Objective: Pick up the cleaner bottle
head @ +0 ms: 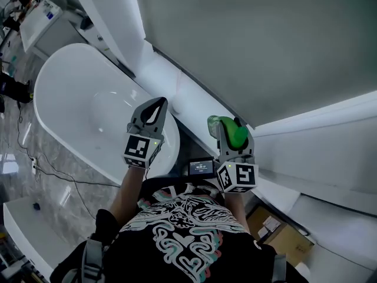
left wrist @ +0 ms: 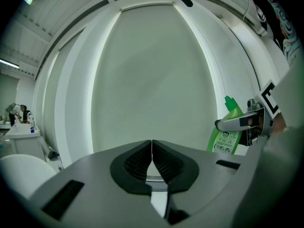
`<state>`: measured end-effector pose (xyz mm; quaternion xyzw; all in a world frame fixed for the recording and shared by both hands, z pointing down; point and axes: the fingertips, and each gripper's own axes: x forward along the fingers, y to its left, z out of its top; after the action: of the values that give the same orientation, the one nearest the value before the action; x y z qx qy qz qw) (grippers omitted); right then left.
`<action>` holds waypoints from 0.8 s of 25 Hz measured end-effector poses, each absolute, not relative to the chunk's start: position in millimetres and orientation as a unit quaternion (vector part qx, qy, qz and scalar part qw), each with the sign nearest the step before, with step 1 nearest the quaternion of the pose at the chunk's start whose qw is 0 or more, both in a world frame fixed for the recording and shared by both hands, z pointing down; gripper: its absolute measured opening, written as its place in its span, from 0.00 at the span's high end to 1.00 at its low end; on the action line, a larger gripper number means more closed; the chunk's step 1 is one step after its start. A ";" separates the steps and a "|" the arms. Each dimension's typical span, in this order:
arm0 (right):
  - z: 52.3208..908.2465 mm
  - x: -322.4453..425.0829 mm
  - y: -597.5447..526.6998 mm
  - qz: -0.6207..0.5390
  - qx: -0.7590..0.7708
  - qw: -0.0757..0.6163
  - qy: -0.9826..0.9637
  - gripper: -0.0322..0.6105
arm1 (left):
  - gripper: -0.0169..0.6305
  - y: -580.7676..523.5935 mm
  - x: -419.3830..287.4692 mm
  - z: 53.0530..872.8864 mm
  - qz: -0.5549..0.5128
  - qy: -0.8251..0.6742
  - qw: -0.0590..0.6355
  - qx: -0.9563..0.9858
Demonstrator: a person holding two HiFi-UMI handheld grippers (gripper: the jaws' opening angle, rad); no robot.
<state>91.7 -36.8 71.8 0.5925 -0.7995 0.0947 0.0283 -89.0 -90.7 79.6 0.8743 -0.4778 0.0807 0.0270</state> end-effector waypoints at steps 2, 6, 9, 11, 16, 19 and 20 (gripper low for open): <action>74.7 89.9 -37.2 0.098 0.591 0.028 -0.800 0.63 | 0.95 -91.7 -90.0 80.2 0.080 -0.479 0.026 0.874; 75.5 87.9 -40.7 0.104 0.587 0.029 -0.802 0.63 | 0.95 -96.9 -89.9 75.2 0.078 -0.479 0.024 0.874; 78.4 86.2 -42.3 0.106 0.587 0.030 -0.802 0.63 | 0.95 -98.6 -90.9 76.7 0.078 -0.479 0.024 0.874; 79.8 86.1 -42.8 0.106 0.586 0.031 -0.803 0.63 | 0.95 -98.1 -90.7 77.9 0.078 -0.479 0.024 0.874; 79.0 86.9 -44.7 0.106 0.583 0.033 -0.805 0.63 | 0.95 -96.9 -87.6 78.1 0.077 -0.481 0.025 0.873; 78.4 85.1 -42.4 0.108 0.579 0.033 -0.807 0.63 | 0.95 -94.3 -87.4 78.3 0.078 -0.482 0.026 0.872; 78.4 83.4 -42.1 0.108 0.578 0.033 -0.808 0.63 | 0.95 -93.6 -88.3 78.7 0.079 -0.482 0.026 0.872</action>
<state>83.4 -42.1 78.4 0.5782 -0.8080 0.1084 0.0327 -88.3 -93.6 78.7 0.8720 -0.4823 0.0791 0.0264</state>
